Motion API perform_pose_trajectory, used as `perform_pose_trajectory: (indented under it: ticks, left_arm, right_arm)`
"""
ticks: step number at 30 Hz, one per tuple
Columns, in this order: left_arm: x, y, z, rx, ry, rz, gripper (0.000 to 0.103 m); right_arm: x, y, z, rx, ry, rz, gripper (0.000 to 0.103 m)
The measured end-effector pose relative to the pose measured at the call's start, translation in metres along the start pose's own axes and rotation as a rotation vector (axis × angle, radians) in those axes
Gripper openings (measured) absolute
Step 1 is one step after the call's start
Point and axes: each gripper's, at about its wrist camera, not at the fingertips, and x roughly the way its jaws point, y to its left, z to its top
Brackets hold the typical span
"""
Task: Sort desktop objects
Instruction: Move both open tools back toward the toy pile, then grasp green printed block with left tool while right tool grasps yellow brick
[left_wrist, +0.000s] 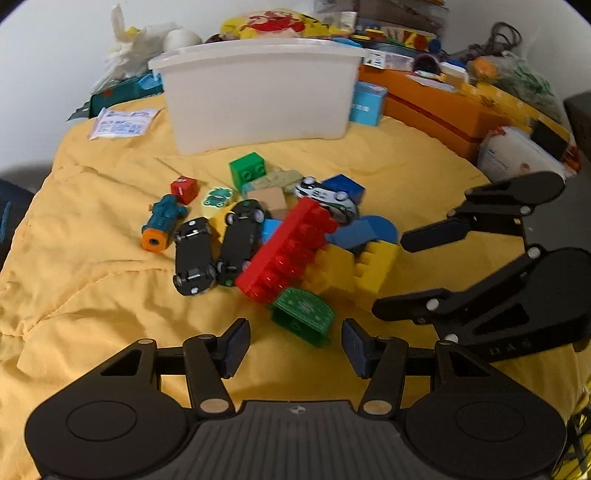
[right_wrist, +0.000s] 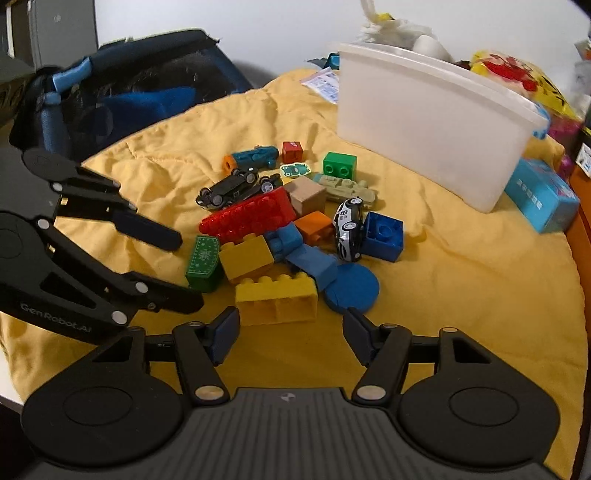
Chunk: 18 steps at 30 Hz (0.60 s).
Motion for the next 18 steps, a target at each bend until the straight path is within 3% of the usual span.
perform_pose_trajectory:
  ticks: [9,11,13,18]
  left_arm:
    - [0.012,0.002,0.001,0.041,-0.024,-0.031,0.058]
    - [0.012,0.0,0.002,0.045,-0.026,-0.045,0.056]
    - [0.011,-0.002,0.002,0.056,-0.036,-0.056,0.047]
    - [0.006,0.0,-0.001,0.072,-0.036,-0.06,0.046]
  right_arm:
    - [0.009,-0.006,0.004,-0.012,0.016,0.038,0.065]
    - [0.009,-0.007,0.005,-0.014,0.017,0.049,0.054]
    - [0.01,-0.008,0.005,-0.008,0.03,0.07,0.034]
    - [0.006,-0.007,0.004,-0.01,0.019,0.069,0.031]
